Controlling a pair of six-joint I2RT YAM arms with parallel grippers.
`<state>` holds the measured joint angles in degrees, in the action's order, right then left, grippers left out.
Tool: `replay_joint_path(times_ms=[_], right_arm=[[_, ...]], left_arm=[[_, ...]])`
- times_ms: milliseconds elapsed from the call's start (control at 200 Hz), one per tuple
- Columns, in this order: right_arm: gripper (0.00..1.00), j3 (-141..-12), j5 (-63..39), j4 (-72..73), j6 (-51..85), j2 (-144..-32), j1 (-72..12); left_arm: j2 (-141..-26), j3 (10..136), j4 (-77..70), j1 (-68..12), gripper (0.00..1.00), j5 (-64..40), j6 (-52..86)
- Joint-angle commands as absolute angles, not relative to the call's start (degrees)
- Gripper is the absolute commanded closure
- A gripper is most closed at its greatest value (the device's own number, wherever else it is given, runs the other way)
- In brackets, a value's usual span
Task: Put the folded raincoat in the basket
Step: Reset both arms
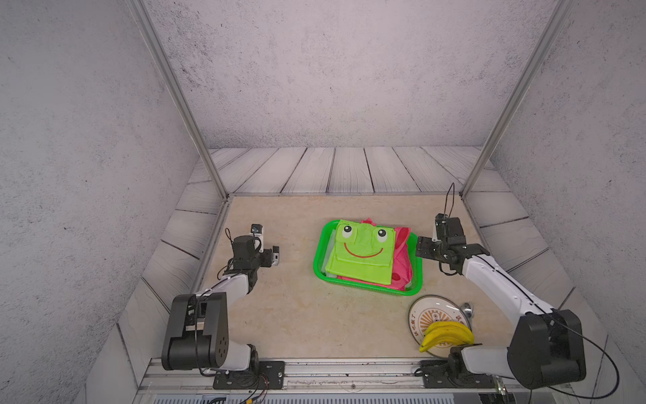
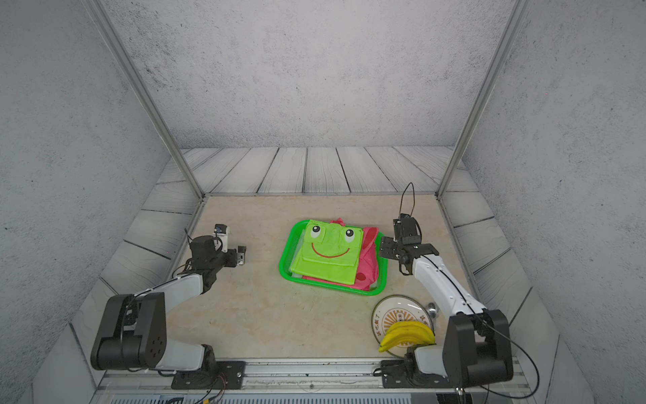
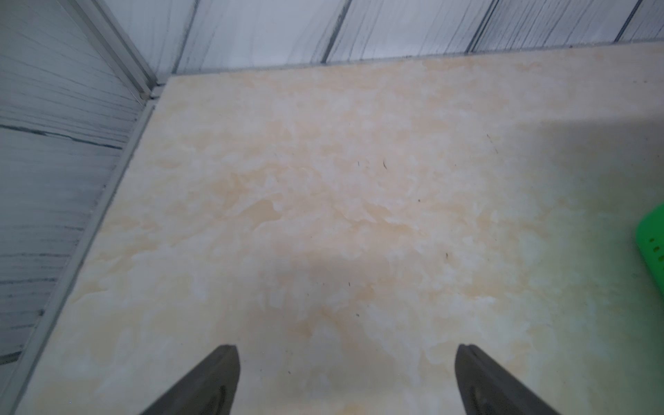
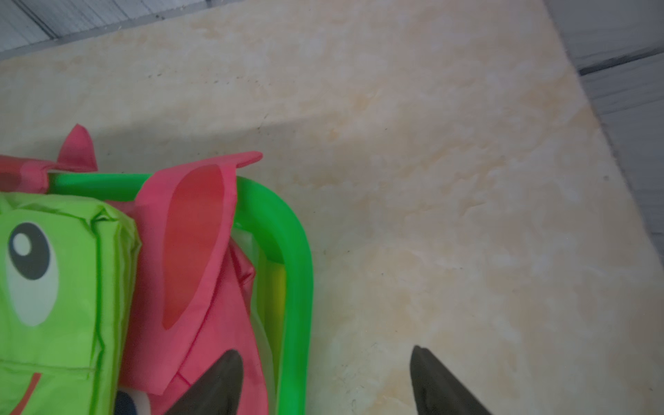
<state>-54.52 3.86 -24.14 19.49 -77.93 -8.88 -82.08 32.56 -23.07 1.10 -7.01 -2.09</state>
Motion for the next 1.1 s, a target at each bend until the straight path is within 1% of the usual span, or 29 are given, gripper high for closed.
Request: replay_joint_path(times_ms=[0, 50, 80, 170, 280, 355, 415, 535, 601, 636, 671, 771, 861, 931, 1011, 1096], right_arm=[[0.31, -56.59, -0.64, -28.42, 21.02, -81.13, -8.79], [0.38, -56.66, -0.88, -27.62, 20.56, -82.28, -8.78], [0.44, -56.6, -1.09, -27.18, 20.36, -83.1, -8.87], [0.59, -57.38, -2.47, -26.62, 19.13, -85.52, -8.78], [0.74, -57.76, -6.26, -25.03, 16.7, -88.2, -8.92], [0.79, -57.9, -8.77, -23.58, 15.1, -89.56, -9.01], [0.84, -58.38, -10.83, -22.83, 13.47, -90.32, -9.07], [0.9, -59.95, -14.21, -22.33, 9.73, -91.55, -10.07], [0.9, -60.76, -14.66, -22.23, 8.8, -92.2, -10.68], [0.88, -61.15, -14.85, -22.13, 9.12, -92.56, -10.79], [0.82, -61.45, -15.57, -21.89, 9.63, -92.89, -10.81], [0.58, -60.82, -17.9, -20.13, 10.49, -92.37, -10.81], [0.49, -58.75, -16.95, -17.7, 10.53, -89.43, -10.84], [0.41, -56.69, -14.13, -15.47, 10.56, -85.23, -10.79], [0.26, -53.32, -8.22, -11.89, 10.55, -79.37, -10.76], [0.22, -47.83, 1.48, -6.16, 10.79, -72.42, -10.68]], left_arm=[[-84.37, 31.89, -31.51, 0.95, 0.0, -4.14, -0.67], [-86.01, 31.76, -33.26, 0.94, 0.01, -3.45, -0.25], [-86.77, 31.71, -34.22, 0.97, 0.0, -3.22, -0.01], [-86.33, 30.62, -35.52, 0.96, 0.0, -3.32, -0.13], [-86.42, 28.67, -38.66, 0.93, 0.01, -3.46, -0.22], [-87.52, 26.69, -43.32, 1.04, 0.01, -3.66, -0.18], [-87.55, 26.07, -44.11, 0.97, 0.0, -3.86, -0.44], [-87.54, 26.06, -44.13, 0.91, 0.0, -3.82, -0.48], [-87.53, 26.1, -44.12, 0.91, 0.01, -3.84, -0.44], [-87.52, 26.1, -44.08, 0.97, 0.01, -3.73, -0.44], [-87.52, 26.1, -44.11, 0.97, 0.0, -3.75, -0.44], [-87.54, 26.06, -44.04, 0.96, 0.0, -3.74, -0.44], [-87.52, 26.1, -44.12, 0.97, 0.01, -3.77, -0.45], [-87.46, 26.1, -44.07, 0.97, 0.0, -3.7, -0.46], [-87.6, 26.1, -44.03, 0.94, 0.0, -2.85, -0.09], [-87.78, 27.06, -42.48, 0.83, 0.0, 0.72, 1.15]])
